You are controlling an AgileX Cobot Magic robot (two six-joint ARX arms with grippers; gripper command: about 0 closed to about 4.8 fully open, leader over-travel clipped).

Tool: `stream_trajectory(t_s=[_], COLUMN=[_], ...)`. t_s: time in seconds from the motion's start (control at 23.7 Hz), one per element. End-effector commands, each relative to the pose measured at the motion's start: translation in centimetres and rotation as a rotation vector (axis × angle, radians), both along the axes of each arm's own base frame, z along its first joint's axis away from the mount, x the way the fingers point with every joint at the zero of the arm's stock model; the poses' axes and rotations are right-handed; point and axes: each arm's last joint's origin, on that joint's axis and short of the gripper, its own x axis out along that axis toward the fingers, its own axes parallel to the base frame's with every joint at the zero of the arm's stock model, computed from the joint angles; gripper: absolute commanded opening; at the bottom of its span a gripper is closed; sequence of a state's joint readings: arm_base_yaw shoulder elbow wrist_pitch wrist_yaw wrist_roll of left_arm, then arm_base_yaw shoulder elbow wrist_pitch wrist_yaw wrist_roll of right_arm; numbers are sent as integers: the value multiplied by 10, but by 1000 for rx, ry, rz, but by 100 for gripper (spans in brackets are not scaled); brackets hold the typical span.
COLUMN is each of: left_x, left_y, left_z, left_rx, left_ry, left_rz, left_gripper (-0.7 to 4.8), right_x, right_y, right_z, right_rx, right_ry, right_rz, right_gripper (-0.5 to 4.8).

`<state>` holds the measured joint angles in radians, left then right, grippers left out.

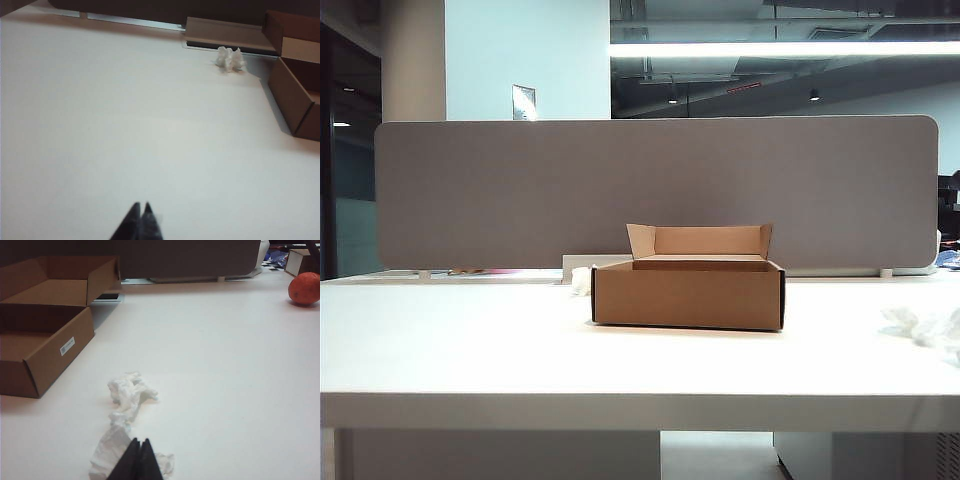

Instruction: Pick up all the paper balls on the table and put them in the paper box.

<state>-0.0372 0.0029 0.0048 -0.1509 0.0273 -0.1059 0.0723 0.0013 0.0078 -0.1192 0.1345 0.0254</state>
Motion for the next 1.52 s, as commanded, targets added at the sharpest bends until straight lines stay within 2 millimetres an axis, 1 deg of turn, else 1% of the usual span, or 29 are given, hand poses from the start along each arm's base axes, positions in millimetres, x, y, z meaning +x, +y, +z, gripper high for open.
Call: stream_trajectory(t_s=[0.04,1.22,1.52], left_x=[0,0,1], left_y=[0,0,0], left_z=[2,3,6], left_rx=[-1,0,-1], left_ry=[-9,-21,-52], left_rz=[-3,4,0], left_gripper=[-6,-6,-6], right_x=[0,0,0], right_y=[0,0,0], right_z=[2,2,4], right_rx=[-2,-1,-1], right_ry=[-15,-16,-26], right_rz=[-1,4,3], right_gripper=[-1,-1,-2])
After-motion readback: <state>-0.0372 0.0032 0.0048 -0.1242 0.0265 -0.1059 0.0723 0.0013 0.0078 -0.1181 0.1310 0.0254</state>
